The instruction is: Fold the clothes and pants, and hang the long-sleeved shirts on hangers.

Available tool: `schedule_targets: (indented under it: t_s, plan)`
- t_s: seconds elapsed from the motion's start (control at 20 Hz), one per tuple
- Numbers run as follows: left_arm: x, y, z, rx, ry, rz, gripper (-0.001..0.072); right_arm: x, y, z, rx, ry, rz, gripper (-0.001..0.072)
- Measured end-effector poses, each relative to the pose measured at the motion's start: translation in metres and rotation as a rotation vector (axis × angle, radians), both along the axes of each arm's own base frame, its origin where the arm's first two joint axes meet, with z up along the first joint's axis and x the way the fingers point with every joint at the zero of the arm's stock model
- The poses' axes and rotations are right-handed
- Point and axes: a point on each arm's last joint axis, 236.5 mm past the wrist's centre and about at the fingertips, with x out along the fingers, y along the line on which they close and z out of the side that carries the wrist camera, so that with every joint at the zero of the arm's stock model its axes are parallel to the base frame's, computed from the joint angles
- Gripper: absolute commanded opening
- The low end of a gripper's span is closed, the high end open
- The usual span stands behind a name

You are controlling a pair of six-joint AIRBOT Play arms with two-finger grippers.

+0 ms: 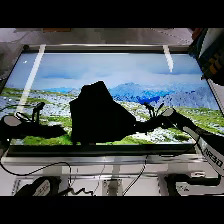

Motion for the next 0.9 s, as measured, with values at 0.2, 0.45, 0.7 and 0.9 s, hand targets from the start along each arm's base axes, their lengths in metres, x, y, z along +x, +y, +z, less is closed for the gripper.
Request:
schedule_targets:
  t_s: [0.2,0.45,0.7,0.9]
  plan:
    - [-0.007,-0.016,-0.016,-0.097,0.054,-0.005,0.0438,-0.012,0.016,0.014,0.09,0.026,0.051,0.0319]
    - [-0.008,-0.021,-0.036,-0.145,0.111,0.014,0.0504,-0.015,0.025,0.023,0.146,0.037,0.064,0.0495]
    - [-0.011,-0.015,-0.052,-0.12,0.136,-0.004,0.0502,-0.014,0.027,0.025,0.157,0.039,0.056,0.0494]
    - [-0.012,-0.012,-0.059,-0.088,0.136,-0.017,0.0501,-0.015,0.028,0.026,0.163,0.048,0.052,0.0493]
